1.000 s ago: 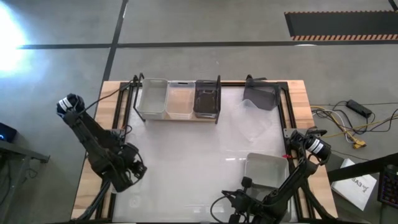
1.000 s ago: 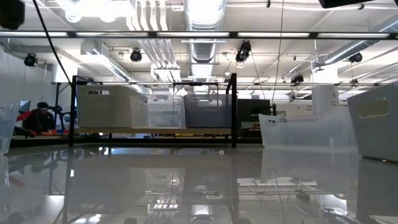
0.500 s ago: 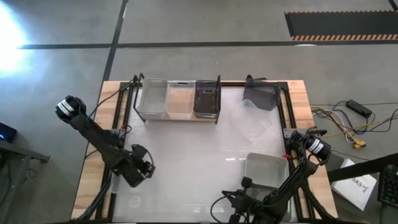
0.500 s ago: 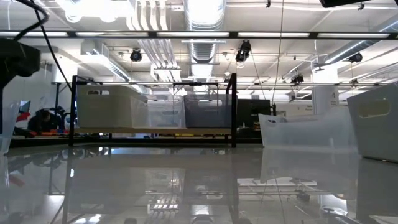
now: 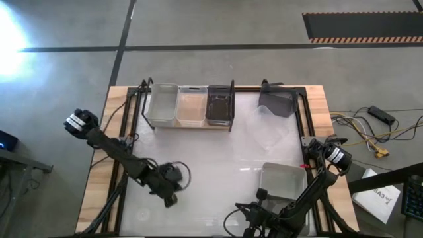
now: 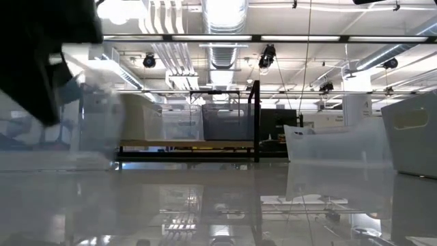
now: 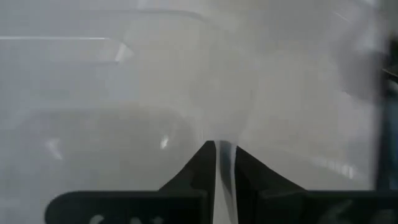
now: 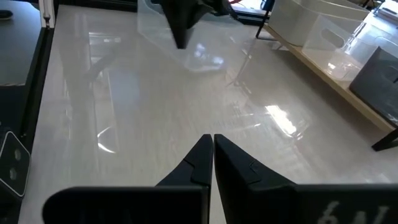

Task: Stack baskets on shelf by color
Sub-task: Stack the left transparent bin on top of the transparent bin on the shelf

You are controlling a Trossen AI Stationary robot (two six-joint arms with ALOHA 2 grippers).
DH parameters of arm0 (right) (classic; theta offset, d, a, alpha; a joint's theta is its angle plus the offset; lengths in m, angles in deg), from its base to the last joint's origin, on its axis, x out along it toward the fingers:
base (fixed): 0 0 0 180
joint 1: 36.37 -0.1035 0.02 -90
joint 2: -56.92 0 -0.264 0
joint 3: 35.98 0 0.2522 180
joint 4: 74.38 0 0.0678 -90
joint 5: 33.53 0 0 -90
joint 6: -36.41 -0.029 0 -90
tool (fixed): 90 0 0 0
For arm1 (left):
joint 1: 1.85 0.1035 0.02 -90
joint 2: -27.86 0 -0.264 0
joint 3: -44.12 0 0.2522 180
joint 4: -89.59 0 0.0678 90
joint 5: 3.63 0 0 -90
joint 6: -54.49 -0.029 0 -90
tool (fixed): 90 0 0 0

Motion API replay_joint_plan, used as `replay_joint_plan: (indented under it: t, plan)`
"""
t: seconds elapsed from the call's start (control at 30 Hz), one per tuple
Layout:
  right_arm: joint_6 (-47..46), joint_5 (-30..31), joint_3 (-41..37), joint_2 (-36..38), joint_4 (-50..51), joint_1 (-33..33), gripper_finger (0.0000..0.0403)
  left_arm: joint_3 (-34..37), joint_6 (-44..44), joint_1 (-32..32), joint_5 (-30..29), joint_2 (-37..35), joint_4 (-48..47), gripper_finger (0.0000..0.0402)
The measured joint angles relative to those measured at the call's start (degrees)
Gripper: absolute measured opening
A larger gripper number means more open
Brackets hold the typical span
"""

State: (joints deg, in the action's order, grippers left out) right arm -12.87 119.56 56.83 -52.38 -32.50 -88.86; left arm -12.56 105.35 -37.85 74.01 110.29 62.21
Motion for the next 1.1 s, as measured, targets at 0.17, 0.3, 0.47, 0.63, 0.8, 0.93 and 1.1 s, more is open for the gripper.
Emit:
replay_joint_plan:
  t: [0.17, 0.3, 0.47, 0.63, 0.8, 0.93, 1.1]
  plan:
    - [0.02, 0.0, 0.0, 0.01, -0.02, 0.0, 0.0009, -8.22, -21.75, -0.02, 4.39, 6.81, 2.09, 0.0011]
    - [0.01, -0.04, 0.0, 0.01, -0.13, 0.0, 0.0009, -13.52, -26.82, 0.01, 4.88, 11.24, -0.97, 0.0025]
    - [0.0, -0.04, 0.0, 0.02, -0.15, 0.0, 0.0009, -16.52, -25.57, -0.01, 10.06, 14.19, -8.45, 0.0072]
    - [0.01, -0.05, 0.0, 0.02, -0.15, 0.0, 0.0009, -17.13, -13.48, 0.23, 22.36, 12.7, -13.71, 0.0134]
    - [0.01, -0.04, 0.0, 0.01, -0.13, 0.0, 0.0009, -17.05, -3.29, -0.13, 20.89, 6.53, -20.86, 0.0152]
    - [0.22, -0.07, 0.0, 0.02, -0.14, 0.0, 0.0009, -16.73, -1.71, -1.21, 9.73, 1.09, -21.79, 0.0147]
    - [0.5, -0.07, 0.0, 0.02, -0.11, 0.0, 0.0009, -17.86, -8.71, -2.01, 4.42, -2.18, -22.45, 0.0133]
